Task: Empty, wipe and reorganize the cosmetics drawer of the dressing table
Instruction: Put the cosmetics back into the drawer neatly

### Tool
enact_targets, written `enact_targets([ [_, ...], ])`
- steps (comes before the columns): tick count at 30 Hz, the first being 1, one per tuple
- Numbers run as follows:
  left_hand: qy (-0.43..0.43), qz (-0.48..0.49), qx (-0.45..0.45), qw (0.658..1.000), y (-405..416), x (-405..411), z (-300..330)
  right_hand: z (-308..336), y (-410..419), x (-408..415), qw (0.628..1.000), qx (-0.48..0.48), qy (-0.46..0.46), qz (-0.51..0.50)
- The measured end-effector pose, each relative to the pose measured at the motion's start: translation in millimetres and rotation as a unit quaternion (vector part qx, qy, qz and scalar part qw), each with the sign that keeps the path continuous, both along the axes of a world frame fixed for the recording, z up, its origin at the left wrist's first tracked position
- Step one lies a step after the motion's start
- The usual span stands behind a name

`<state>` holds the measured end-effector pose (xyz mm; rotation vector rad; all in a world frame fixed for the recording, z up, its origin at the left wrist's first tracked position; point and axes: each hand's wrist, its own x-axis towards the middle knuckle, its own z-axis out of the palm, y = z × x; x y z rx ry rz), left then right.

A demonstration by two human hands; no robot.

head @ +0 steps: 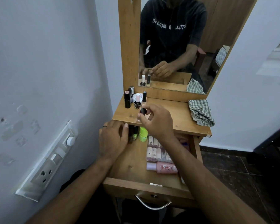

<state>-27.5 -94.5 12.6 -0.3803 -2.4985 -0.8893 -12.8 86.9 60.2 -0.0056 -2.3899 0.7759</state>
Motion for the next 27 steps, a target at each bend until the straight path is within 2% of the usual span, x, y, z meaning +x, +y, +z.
enact_targets([
  [4, 0.028, -0.007, 0.120, 0.992, 1, -3, 10, -36, -7, 30, 0.997, -0.008, 0.063, 0.044],
  [8, 0.047, -0.002, 0.163, 0.985, 5, -11, 19, -54, -7, 38, 0.995, 0.014, 0.058, 0.074],
  [13, 0.046, -0.002, 0.154, 0.987, 15, -31, 25, -69, -10, 33, 0.995, 0.032, -0.042, 0.086],
  [18, -0.024, -0.008, 0.175, 0.984, 30, -49, 32, -83, -12, 30, 0.981, 0.080, -0.142, 0.101],
  [27, -0.081, 0.018, 0.116, 0.990, 36, -75, 31, -84, -21, 26, 0.970, 0.083, -0.209, 0.093],
])
